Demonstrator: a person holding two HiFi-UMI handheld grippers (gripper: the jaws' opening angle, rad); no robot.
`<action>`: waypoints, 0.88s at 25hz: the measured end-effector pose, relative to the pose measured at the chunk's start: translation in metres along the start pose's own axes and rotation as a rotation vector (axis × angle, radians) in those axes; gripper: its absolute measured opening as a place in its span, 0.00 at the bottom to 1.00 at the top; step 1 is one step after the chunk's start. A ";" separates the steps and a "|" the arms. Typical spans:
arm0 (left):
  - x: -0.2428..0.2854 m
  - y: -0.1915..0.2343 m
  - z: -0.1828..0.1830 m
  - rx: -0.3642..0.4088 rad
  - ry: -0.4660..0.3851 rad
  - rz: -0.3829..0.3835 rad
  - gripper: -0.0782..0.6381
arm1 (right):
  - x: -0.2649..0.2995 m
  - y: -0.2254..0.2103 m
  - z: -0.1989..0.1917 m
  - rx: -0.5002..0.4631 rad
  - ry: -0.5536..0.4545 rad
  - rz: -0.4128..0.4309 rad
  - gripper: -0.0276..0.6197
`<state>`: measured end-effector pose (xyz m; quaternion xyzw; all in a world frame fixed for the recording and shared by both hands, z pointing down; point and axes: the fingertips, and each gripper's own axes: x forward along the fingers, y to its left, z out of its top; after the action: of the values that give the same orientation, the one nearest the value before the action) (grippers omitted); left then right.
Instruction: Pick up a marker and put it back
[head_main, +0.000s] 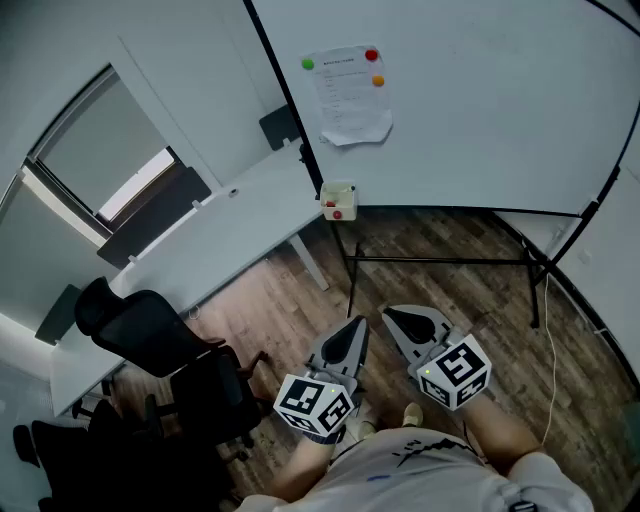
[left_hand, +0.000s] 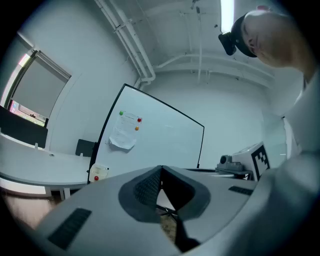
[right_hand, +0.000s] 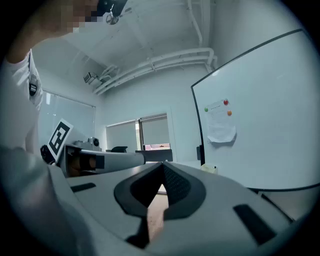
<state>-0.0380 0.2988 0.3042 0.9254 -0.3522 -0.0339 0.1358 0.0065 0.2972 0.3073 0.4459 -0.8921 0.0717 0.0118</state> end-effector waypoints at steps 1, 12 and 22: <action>0.002 -0.001 0.000 0.001 0.001 0.002 0.12 | -0.001 -0.002 -0.002 0.004 0.003 0.003 0.06; 0.020 -0.016 -0.002 0.022 -0.010 0.020 0.12 | -0.017 -0.021 0.006 -0.028 -0.028 0.017 0.06; 0.037 -0.019 0.006 0.044 -0.036 0.085 0.12 | -0.039 -0.062 0.015 0.001 -0.079 0.005 0.06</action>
<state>0.0007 0.2865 0.2948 0.9116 -0.3942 -0.0370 0.1103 0.0796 0.2894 0.2962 0.4463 -0.8929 0.0547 -0.0238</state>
